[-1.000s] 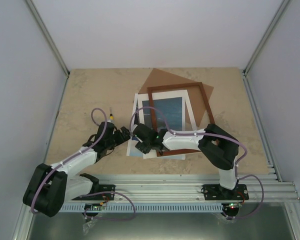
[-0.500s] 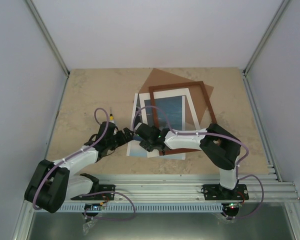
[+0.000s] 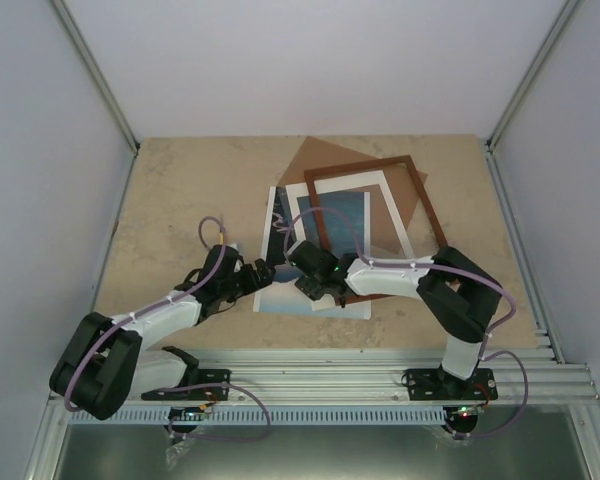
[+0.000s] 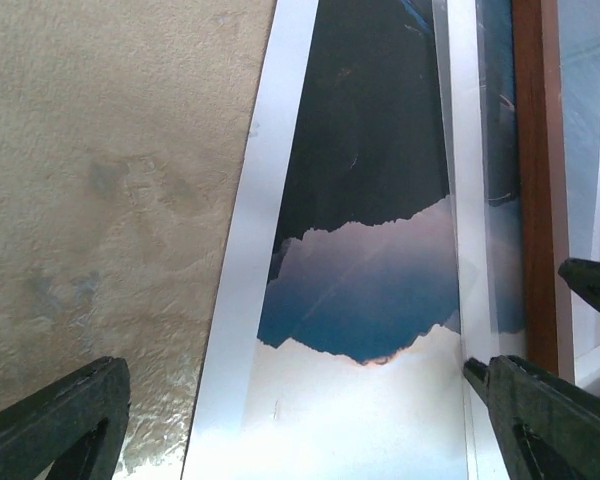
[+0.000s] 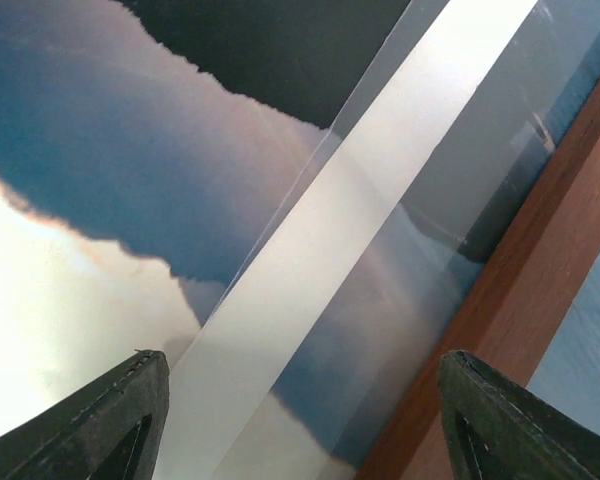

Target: Take the photo out of the frame

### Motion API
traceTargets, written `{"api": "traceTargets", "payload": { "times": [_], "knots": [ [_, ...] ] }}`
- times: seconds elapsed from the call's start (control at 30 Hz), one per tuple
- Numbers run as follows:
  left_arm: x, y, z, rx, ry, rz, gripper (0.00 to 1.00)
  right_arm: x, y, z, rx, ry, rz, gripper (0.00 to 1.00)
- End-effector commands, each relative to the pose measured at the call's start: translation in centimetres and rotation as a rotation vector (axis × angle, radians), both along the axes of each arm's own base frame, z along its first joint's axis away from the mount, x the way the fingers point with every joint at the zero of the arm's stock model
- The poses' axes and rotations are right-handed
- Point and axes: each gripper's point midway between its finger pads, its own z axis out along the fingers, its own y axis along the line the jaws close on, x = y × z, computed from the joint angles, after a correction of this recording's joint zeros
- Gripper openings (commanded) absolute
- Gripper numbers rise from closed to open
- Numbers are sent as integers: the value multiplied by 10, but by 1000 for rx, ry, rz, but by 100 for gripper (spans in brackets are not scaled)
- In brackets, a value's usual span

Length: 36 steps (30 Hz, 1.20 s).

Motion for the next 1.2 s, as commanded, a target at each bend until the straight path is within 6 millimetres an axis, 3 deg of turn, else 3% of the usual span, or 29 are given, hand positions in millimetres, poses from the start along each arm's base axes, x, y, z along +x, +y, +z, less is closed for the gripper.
{"api": "traceTargets", "payload": {
  "times": [0.0,0.13,0.27,0.5,0.87,1.17],
  "knots": [
    [-11,2,-13,29,58,-4,99,-7,5,21,93,2,34,74],
    [-24,-5,-19,72,109,-45,99,-7,6,35,142,-26,38,75],
    [-37,2,-24,122,160,-30,99,-7,3,45,171,-51,23,75],
    [-50,17,-9,185,208,21,99,2,-12,60,208,-95,-42,76],
    [-73,-10,-18,93,370,-49,99,7,-30,84,281,-137,-91,77],
    [-74,-23,-21,32,407,-56,99,7,-35,93,307,-152,-98,77]
  ]
}}
